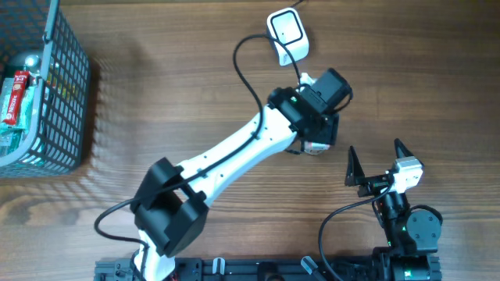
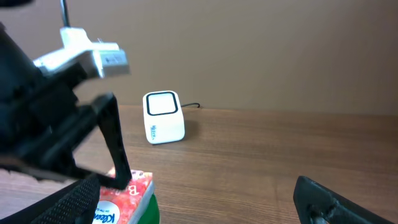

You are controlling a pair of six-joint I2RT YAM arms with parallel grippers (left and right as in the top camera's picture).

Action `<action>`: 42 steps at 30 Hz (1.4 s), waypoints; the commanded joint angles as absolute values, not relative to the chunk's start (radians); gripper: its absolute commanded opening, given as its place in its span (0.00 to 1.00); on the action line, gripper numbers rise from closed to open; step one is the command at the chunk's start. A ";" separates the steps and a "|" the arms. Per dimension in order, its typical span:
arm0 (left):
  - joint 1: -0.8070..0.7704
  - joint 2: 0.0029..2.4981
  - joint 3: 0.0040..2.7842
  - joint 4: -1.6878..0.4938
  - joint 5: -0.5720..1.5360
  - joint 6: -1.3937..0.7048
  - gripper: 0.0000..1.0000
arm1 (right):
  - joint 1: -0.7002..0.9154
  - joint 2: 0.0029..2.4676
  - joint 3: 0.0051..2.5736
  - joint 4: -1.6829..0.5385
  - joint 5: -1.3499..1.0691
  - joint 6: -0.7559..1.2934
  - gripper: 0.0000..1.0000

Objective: Scan the item barcode

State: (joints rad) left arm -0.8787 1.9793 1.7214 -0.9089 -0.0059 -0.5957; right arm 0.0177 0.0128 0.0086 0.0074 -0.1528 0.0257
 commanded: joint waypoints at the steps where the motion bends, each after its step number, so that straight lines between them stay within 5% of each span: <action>1: -0.889 1.994 1.719 -0.907 0.018 -0.583 0.71 | 0.019 0.009 0.005 0.011 -0.154 0.027 1.00; 14: -0.908 2.086 1.719 -0.892 -0.019 -0.583 0.73 | 0.019 0.011 0.005 0.010 -0.154 0.027 1.00; 17: -0.907 2.089 1.719 -0.891 -0.019 -0.583 0.34 | 0.019 0.011 0.005 0.010 -0.154 0.027 1.00; 19: -0.905 2.077 1.719 -0.892 -0.019 -0.583 0.32 | 0.019 0.011 0.005 0.010 -0.154 0.027 1.00; 38: -0.894 1.995 1.719 -1.093 -0.076 -0.583 0.43 | 0.019 0.011 0.005 0.010 -0.154 0.027 1.00; 42: -0.895 1.995 1.719 -1.112 -0.072 -0.584 0.63 | 0.019 0.011 0.005 0.010 -0.154 0.027 1.00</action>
